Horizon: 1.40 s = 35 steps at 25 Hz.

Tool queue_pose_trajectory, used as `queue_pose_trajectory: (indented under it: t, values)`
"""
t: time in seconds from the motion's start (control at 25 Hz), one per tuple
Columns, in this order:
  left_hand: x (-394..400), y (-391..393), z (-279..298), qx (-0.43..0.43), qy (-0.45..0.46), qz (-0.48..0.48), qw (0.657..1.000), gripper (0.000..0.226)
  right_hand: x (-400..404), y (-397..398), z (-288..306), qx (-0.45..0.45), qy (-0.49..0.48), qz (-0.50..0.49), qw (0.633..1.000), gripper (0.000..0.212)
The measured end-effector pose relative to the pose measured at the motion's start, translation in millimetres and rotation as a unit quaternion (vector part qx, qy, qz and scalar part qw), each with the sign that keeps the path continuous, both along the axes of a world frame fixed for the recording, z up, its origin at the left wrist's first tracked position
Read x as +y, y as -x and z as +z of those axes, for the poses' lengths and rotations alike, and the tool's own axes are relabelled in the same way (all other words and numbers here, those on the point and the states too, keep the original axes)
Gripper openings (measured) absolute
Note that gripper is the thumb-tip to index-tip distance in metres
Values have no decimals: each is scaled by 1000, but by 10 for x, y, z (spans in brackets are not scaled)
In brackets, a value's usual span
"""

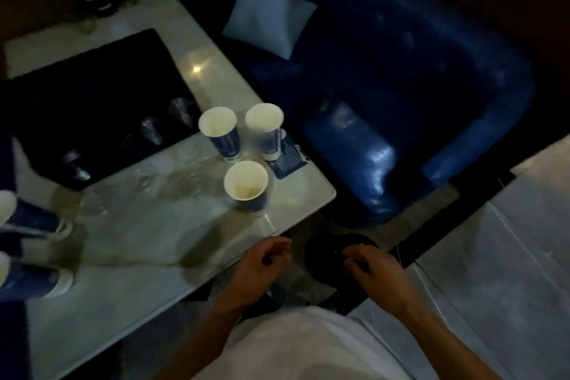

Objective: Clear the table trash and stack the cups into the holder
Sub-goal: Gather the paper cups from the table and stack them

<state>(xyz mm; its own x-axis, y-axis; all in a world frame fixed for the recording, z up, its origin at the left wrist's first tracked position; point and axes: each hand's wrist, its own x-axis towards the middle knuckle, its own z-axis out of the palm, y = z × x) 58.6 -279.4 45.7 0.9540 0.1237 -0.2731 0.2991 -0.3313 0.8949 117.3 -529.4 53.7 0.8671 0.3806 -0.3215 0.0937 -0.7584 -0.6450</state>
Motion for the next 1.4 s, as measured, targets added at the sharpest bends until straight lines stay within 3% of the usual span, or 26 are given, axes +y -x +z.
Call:
queue_pose_trajectory:
  t: [0.32,0.68,1.08,1.28,1.4]
  values:
    - [641,675,85,-34,-9,153,988,24,1035,-138,97,-22,-41,182,982,19]
    - [1649,1345,258,4,-137,174,975,26,2442,45,225,-67,-32,336,939,21]
    - [2638,1529,497,-60,-314,138,937,35,3426,57,394,-149,-59,353,922,20]
    - [3052,1467,534,-123,-439,159,876,37,3425,-208,524,-244,-35,299,922,24]
    - [3369,1479,558,-104,-501,194,837,44,3213,-478,574,-317,9,277,907,37]
